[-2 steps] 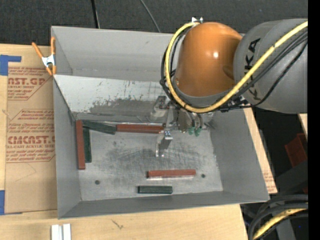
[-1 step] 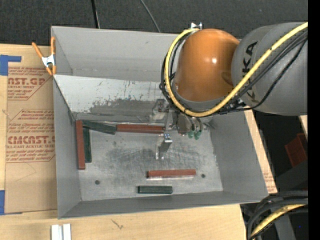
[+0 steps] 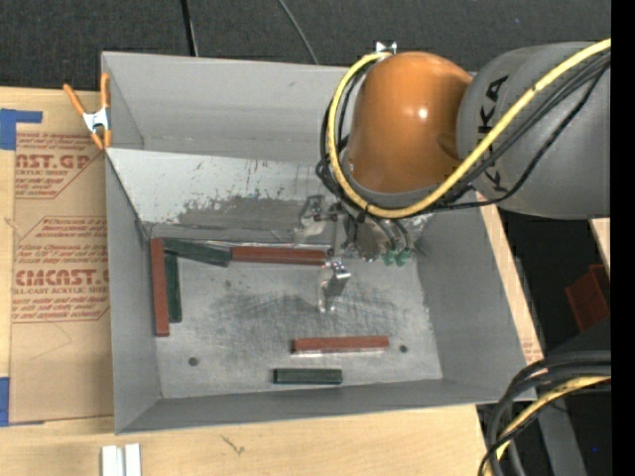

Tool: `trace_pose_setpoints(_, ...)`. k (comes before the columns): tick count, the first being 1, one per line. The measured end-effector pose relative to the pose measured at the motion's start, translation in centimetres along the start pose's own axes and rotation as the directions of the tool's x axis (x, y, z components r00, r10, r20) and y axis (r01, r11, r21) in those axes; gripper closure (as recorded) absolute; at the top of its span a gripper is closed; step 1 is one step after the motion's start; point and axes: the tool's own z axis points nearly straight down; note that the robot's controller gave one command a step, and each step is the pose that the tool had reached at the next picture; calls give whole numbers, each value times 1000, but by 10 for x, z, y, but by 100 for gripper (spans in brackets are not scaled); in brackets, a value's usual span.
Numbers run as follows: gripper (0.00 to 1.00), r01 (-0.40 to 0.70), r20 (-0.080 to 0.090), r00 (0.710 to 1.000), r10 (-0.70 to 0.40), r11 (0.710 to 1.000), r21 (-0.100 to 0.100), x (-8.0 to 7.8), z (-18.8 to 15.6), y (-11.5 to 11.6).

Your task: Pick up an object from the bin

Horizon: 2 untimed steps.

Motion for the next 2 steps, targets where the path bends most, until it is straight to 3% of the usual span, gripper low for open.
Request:
trace_pose_setpoints(1, 0, -18, 16, 1000, 18, 1000, 0, 28, 32, -12)
trace_pose_setpoints(2, 100, -102, 5, 995, 102, 995, -1, 64, 115, 15)
